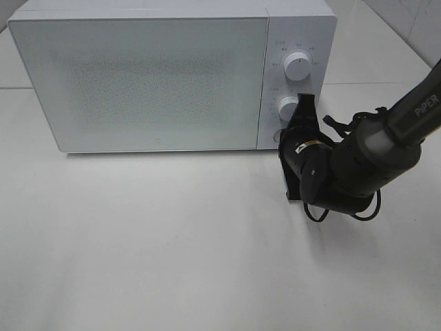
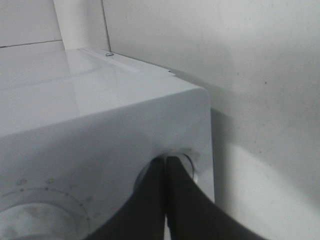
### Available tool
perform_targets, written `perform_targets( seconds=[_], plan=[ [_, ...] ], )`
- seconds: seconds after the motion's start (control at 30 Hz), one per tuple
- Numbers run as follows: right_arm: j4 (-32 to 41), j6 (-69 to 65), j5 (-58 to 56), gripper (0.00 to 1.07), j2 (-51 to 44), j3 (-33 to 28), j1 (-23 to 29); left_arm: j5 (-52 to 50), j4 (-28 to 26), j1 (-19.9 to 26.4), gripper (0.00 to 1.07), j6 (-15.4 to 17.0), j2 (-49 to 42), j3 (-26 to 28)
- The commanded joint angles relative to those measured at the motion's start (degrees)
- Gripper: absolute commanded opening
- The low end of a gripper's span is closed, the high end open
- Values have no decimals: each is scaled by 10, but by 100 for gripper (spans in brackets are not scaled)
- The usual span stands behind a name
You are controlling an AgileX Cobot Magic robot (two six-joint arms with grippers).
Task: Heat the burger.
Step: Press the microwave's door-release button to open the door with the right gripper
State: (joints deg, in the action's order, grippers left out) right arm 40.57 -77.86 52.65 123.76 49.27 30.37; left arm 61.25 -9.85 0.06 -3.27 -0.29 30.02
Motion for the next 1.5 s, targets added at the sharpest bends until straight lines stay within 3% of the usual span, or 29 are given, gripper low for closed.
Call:
perform_targets(
  seconds=[0.03,0.63,0.97,1.5],
  plan=[
    [1,3,18,0,-2,13,4,-3,-5,1,98,2,-9,-1],
    [29,49,98,0,9,36,5,-3,-5,1,98,2,-9,-1],
    [24,53,122,0,47,94,-10,-3,-5,1,98,2,-9,-1],
    [24,63,110,0,36,87,-9,-3,-4,1,98,2,-9,-1]
  ],
)
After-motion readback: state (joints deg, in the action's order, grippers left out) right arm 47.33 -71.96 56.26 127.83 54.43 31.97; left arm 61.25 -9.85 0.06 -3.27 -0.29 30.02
